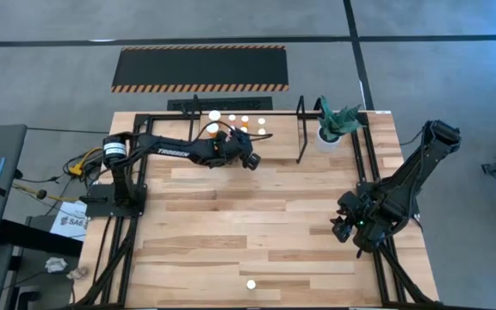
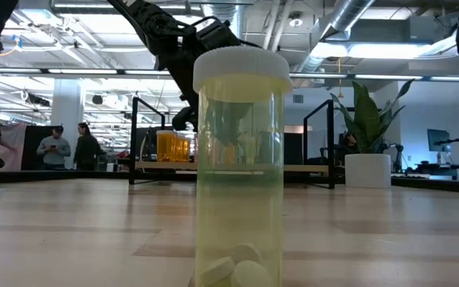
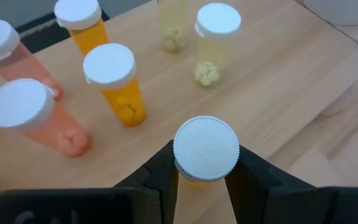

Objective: Pick and place medicine bottles onto shelf by color
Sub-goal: Put the small orange pill bottle on the shelf aligned with the other small orange pill bottles

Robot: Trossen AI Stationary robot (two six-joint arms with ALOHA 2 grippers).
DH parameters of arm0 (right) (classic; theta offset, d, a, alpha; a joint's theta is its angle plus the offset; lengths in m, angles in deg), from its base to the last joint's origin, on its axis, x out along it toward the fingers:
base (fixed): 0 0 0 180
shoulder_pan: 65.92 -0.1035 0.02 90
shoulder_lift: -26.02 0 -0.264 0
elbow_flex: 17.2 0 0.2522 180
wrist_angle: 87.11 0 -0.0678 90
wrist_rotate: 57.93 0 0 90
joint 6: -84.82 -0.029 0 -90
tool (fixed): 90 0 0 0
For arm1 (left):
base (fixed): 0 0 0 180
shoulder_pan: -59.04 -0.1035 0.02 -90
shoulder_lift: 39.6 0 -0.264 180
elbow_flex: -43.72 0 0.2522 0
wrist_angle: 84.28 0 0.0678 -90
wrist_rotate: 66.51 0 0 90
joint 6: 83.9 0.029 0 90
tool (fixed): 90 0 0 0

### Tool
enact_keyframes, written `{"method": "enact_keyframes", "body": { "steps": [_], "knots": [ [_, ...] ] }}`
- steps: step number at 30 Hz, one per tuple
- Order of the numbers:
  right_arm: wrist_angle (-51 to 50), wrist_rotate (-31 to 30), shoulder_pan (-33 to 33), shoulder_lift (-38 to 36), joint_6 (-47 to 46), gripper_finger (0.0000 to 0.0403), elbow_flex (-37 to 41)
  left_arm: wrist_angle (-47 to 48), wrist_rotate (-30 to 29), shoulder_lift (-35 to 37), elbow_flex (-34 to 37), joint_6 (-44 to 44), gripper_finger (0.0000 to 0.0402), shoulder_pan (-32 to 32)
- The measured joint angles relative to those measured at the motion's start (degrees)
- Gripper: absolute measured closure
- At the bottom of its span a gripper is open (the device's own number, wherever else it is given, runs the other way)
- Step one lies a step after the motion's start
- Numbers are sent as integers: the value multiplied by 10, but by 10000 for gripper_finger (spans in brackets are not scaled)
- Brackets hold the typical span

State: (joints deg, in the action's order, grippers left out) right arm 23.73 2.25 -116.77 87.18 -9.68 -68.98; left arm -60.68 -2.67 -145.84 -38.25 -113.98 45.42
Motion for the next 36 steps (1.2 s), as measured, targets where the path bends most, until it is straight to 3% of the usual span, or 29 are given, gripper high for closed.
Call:
{"method": "enact_keyframes", "body": {
  "steps": [29, 36],
  "knots": [
    [21, 0, 0, 0, 0, 178, 0, -10, 0, -16, -2, -21, 302, 1],
    [20, 0, 0, 0, 0, 178, 0, 0, 4, -20, 1, -19, 269, 1]
  ]
}}
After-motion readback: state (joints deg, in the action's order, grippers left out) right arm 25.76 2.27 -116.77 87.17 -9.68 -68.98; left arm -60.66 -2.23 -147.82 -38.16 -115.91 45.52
